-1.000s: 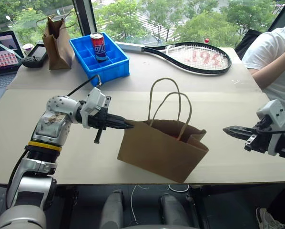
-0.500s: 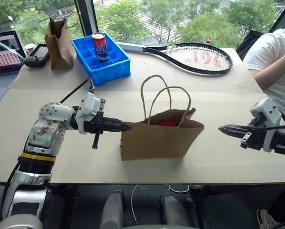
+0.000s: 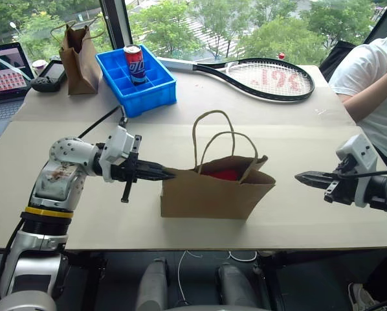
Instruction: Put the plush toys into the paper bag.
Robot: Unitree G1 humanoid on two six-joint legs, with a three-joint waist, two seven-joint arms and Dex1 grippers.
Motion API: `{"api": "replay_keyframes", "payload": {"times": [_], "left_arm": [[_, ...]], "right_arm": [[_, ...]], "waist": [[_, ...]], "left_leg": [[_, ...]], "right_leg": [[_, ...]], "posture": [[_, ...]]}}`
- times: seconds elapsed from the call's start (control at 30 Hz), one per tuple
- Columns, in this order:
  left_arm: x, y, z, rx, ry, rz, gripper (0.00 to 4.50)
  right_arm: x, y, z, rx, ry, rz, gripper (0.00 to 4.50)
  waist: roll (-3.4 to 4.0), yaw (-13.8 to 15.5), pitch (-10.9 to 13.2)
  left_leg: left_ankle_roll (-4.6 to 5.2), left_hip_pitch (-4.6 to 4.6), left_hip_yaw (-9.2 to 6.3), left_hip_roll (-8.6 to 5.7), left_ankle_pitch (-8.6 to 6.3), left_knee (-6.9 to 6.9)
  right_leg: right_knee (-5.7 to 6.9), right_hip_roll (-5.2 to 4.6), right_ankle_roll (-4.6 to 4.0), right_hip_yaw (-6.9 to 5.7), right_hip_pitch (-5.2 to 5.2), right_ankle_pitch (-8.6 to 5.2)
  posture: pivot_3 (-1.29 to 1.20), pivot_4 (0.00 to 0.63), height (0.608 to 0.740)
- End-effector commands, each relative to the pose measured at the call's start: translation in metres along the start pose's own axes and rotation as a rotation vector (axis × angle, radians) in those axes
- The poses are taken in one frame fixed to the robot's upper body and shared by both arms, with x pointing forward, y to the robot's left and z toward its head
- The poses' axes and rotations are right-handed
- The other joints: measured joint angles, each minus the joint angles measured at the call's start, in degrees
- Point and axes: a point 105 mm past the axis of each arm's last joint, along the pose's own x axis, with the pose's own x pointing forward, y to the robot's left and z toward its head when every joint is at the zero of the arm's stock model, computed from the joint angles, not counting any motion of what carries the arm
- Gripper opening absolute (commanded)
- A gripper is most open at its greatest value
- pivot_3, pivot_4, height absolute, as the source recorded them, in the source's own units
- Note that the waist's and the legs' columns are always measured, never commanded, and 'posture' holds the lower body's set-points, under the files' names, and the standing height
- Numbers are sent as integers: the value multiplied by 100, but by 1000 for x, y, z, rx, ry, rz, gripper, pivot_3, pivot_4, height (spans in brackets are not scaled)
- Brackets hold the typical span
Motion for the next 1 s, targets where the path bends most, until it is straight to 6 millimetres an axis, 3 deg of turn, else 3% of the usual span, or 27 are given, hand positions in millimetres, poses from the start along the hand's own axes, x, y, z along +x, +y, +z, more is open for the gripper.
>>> {"api": "replay_keyframes", "payload": {"times": [0.03,0.07,0.13,0.33,0.47,0.67,0.9,1.0], "left_arm": [[-13,-4,4,-17,19,26,1220],[-16,-4,4,-19,25,36,1783],[-24,-6,5,-36,29,66,2395],[-75,-13,9,-170,-11,334,4411],[-101,-16,-2,-233,-16,549,4411],[-100,-37,-41,-260,145,703,4500],[-99,-43,-62,-269,144,891,4500],[-99,-47,-74,-289,149,940,4500]], "right_arm": [[-7,-2,9,-42,-39,-16,0],[-8,-2,9,-42,-38,-13,0],[-9,-1,9,-41,-51,1,0],[-17,11,12,-21,-178,72,0],[-24,13,-1,8,-190,77,0],[-23,23,-17,62,-234,92,1929],[-18,26,-32,92,-343,-22,4382],[-15,27,-35,113,-405,-87,4486]], "waist": [[0,-8,0],[0,-10,0],[0,-9,0],[0,-24,0],[0,0,0],[-1,11,-1],[-5,6,-6],[-4,-2,-8]], "left_leg": [[0,0,0,0,0,0],[0,1,0,0,0,-1],[0,1,0,0,0,-1],[0,4,0,4,0,-6],[-1,7,0,4,-1,-6],[-47,17,7,5,-30,-11],[-49,23,8,6,-31,-12],[-50,29,9,7,-31,-18]], "right_leg": [[0,0,0,0,0,0],[1,0,-1,0,-1,-1],[2,0,-3,0,-2,-2],[3,0,-6,-1,-2,-5],[4,-1,12,-2,0,-18],[-2,-8,-2,-3,4,-22],[-2,-8,-1,-4,5,-23],[-1,-7,-2,-4,5,-23]], "posture": [[0,150,731],[0,150,731],[0,150,731],[0,150,731],[0,150,731],[0,150,731],[0,150,731],[0,150,731]]}}
